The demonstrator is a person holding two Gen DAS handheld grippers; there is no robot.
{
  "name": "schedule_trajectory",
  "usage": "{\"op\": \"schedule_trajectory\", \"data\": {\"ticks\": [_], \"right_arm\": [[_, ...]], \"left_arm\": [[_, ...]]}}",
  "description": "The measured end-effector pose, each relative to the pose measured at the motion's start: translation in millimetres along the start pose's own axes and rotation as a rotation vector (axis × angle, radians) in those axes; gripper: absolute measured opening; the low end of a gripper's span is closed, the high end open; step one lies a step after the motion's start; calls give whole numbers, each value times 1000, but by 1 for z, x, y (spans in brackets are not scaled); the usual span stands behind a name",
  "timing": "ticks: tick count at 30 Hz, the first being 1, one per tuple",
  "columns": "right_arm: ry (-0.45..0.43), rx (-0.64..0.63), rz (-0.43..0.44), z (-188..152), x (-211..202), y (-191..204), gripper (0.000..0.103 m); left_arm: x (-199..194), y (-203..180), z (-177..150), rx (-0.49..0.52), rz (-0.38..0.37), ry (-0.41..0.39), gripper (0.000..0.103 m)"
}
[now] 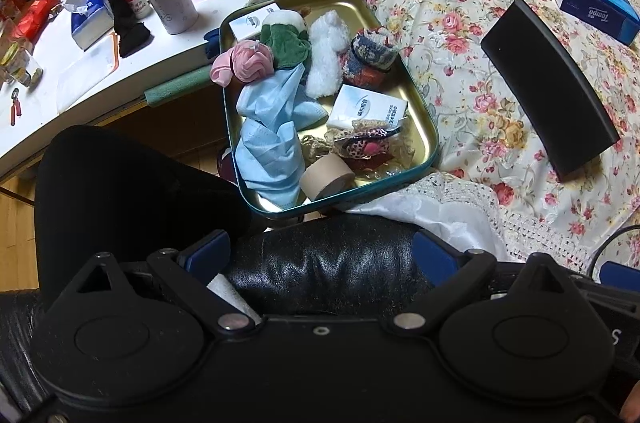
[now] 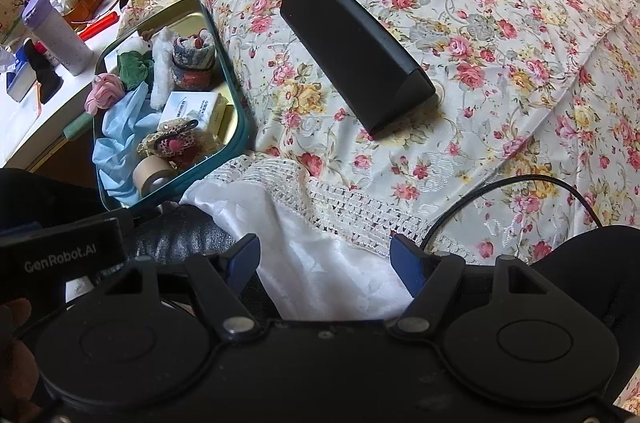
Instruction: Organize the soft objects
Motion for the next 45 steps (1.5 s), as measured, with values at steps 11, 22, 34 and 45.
{"op": "schedule_trajectory", "data": {"ticks": [11, 22, 34, 45], "right_arm": [[7, -9, -9, -1, 4, 0, 71], [5, -15, -7, -2, 3, 0, 71], [-7, -3, -4, -3, -1, -3, 71], [-7, -6, -6, -3, -1, -3, 71]], "left_arm": [[5, 0, -2, 8, -2, 11, 95], [8, 1, -4, 5, 1, 22, 95], [6, 1, -5, 6, 2, 20, 95], [7, 1, -6, 7, 2, 21, 95]]}}
Point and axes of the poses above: each gripper's, at about its wrist camera, not at the fingertips, and x roughly the way its jaws point, y to its left, z to its top, the point moved 5 cm from there along x, roughly the way its jaws point, and after that the axes turned 3 degrees about x, right-handed, at the moved point
